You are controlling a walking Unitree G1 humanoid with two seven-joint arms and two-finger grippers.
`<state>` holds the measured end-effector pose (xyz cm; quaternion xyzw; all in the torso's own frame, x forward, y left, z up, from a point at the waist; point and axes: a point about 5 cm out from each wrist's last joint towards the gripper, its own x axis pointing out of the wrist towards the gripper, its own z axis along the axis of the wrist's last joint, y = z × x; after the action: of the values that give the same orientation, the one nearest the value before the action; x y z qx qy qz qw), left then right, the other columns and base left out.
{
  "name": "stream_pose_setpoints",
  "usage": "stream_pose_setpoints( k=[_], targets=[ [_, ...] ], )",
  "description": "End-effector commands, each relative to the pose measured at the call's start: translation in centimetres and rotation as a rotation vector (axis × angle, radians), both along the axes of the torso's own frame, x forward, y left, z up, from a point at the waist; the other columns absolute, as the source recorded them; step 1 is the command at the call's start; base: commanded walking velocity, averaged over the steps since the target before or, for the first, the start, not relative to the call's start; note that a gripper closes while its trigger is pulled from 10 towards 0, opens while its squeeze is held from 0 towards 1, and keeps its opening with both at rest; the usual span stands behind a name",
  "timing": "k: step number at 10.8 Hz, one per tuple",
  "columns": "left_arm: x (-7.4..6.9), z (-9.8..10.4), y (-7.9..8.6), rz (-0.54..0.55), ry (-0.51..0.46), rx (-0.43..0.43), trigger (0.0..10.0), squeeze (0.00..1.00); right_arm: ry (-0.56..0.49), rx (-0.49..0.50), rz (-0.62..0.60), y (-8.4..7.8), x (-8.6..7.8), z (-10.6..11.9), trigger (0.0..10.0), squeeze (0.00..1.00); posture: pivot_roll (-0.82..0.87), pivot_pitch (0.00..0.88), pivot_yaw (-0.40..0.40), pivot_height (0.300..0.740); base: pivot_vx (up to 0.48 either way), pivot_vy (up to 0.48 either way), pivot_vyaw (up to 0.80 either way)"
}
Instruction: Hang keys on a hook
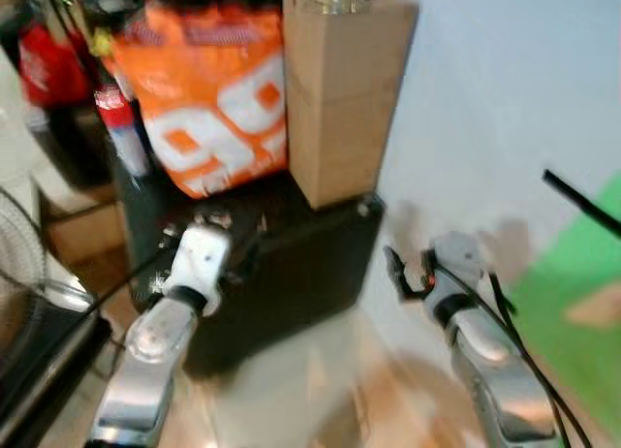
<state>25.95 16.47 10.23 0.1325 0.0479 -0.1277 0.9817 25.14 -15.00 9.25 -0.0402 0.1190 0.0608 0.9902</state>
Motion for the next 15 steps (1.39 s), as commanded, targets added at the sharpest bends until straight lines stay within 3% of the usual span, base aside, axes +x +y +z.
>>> stream_pose_setpoints(
  k=[1, 3, 5, 8, 12, 15],
  targets=[
    [0.03, 0.26, -0.66, -0.023, -0.009, -0.016, 10.0, 0.00, 0.010, -0.025, -0.021, -0.82, -0.22, -0.20, 10.0, 1.00, -0.02, 0.000, 0.000, 0.740, 0.352, 0.000, 0.80],
    [-0.01, 0.25, -0.68, -0.032, -0.007, -0.013, 10.0, 0.00, 0.017, -0.031, -0.028, -0.98, -0.19, -0.32, 10.0, 1.00, -0.02, 0.000, 0.002, 0.740, 0.349, 0.000, 0.40],
    [0.05, 0.22, -0.77, -0.040, -0.005, -0.012, 10.0, 0.00, 0.020, -0.116, -0.007, -1.19, -0.26, -0.64, 10.0, 1.00, -0.03, 0.000, 0.004, 0.740, 0.345, 0.000, 0.00],
    [0.13, 0.21, -0.77, -0.038, -0.005, -0.012, 10.0, 0.00, 0.021, -0.113, 0.013, -1.14, -0.09, -0.61, 10.0, 1.00, -0.02, 0.000, -0.002, 0.740, 0.340, 0.000, 0.00],
    [0.31, 0.26, -0.67, -0.033, -0.007, -0.014, 10.0, 0.00, 0.037, -0.138, 0.084, -0.78, -0.06, -0.90, 10.0, 1.00, -0.02, 0.000, -0.004, 0.740, 0.331, 0.000, 0.77],
    [0.48, 0.33, -0.64, -0.034, -0.008, -0.013, 10.0, 0.00, 0.034, -0.155, 0.076, -1.17, 0.25, -0.82, 10.0, 1.00, -0.03, 0.000, -0.001, 0.740, 0.324, 0.000, 0.00]
  ],
)
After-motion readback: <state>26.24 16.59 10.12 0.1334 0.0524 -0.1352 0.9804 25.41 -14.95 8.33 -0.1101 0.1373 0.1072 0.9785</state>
